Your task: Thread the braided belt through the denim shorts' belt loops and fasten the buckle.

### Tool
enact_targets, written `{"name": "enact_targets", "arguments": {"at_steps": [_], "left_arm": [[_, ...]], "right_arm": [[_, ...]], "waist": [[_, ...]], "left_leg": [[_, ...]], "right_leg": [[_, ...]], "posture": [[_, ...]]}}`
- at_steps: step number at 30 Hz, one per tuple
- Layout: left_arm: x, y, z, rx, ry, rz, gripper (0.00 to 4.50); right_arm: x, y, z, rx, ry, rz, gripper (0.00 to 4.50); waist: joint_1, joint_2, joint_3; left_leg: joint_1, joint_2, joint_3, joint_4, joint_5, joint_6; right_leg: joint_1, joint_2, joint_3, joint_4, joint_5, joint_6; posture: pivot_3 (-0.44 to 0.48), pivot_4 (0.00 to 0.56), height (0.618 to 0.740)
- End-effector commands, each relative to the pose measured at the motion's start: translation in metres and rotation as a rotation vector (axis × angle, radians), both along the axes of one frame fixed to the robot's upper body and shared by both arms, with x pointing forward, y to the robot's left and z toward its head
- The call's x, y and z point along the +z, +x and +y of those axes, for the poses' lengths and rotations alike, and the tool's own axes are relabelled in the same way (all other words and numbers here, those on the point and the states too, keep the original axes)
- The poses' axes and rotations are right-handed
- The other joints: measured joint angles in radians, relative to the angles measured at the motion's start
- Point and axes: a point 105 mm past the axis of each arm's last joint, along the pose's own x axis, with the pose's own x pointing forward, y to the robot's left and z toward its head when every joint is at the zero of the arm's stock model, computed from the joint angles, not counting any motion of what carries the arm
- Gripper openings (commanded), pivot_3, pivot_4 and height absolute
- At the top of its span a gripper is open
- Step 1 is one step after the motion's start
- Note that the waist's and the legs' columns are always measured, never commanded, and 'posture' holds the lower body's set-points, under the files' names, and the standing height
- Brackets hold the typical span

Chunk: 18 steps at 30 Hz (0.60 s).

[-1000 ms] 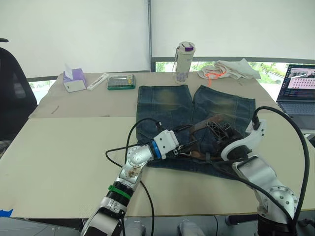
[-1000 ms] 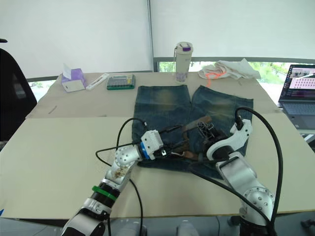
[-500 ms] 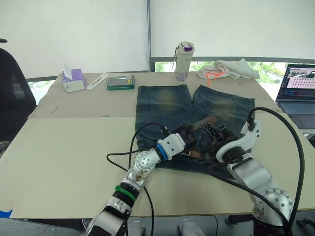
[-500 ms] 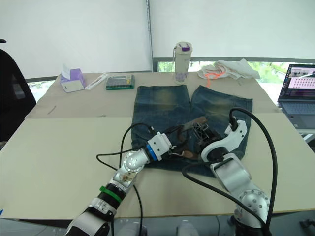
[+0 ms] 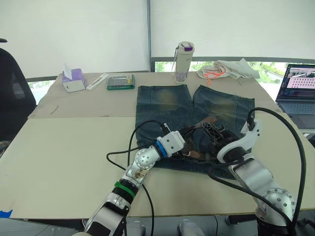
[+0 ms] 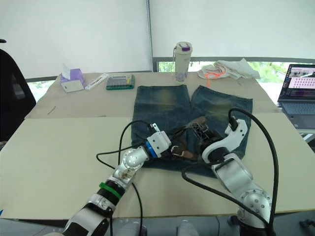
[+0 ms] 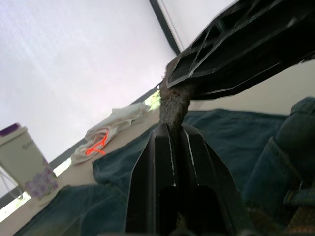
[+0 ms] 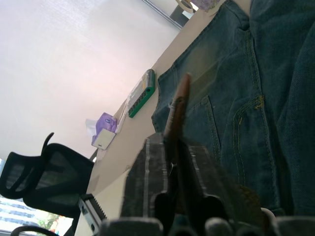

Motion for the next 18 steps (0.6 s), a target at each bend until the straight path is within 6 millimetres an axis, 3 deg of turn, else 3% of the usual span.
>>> {"name": "enact_targets", "arguments": {"at_steps": [1, 3, 4, 11, 14, 18], "left_arm": [[0.003, 0.004, 0.017, 0.029, 0.003, -0.001, 0.0], [0.002, 0.006, 0.022, 0.041, 0.002, 0.011, 0.0], [0.002, 0.008, 0.027, 0.054, 0.0, 0.02, 0.0], [-0.003, 0.01, 0.042, 0.06, 0.035, 0.042, 0.0], [-0.006, 0.009, 0.044, 0.036, 0.069, 0.048, 0.0], [-0.005, 0.008, 0.044, 0.022, 0.099, 0.034, 0.0]], "right_arm": [[0.009, -0.007, -0.001, 0.035, -0.131, -0.091, 1.86], [0.007, -0.009, -0.002, 0.06, -0.217, -0.119, 2.61], [0.004, -0.012, -0.005, 0.076, -0.34, -0.155, 2.86], [-0.01, -0.027, -0.004, 0.273, -0.874, -0.356, 2.86], [-0.04, -0.03, 0.002, 0.404, -1.156, -0.379, 2.86], [-0.058, -0.027, 0.002, 0.43, -1.272, -0.389, 2.86]], "waist": [[-0.001, 0.0, 0.0], [0.001, 0.0, 0.0], [0.002, 0.0, 0.0], [0.004, 0.0, 0.001], [0.001, 0.001, 0.0], [0.004, 0.0, 0.001]], "left_leg": [[0.0, 0.0, 0.0, 0.0, 0.0, 0.0], [0.0, 0.0, 0.0, 0.0, 0.0, 0.0], [0.0, 0.0, 0.0, 0.0, 0.0, 0.0], [-0.001, -0.001, 0.002, 0.001, 0.0, 0.0], [0.0, 0.0, 0.003, 0.001, 0.0, 0.0], [0.0, 0.0, 0.002, 0.001, 0.0, 0.0]], "right_leg": [[0.0, 0.0, 0.0, 0.0, 0.0, 0.0], [0.0, 0.0, 0.0, 0.0, 0.0, 0.0], [0.0, 0.0, 0.0, 0.0, 0.0, 0.0], [0.001, -0.001, -0.002, -0.002, 0.0, 0.001], [0.0, 0.0, -0.002, -0.002, -0.001, 0.002], [0.0, 0.0, -0.002, -0.002, -0.001, 0.003]], "posture": [[0.0, 0.15, 0.74], [0.0, 0.15, 0.74], [0.0, 0.15, 0.74], [0.0, 0.15, 0.74], [0.0, 0.15, 0.74], [0.0, 0.15, 0.74]]}}
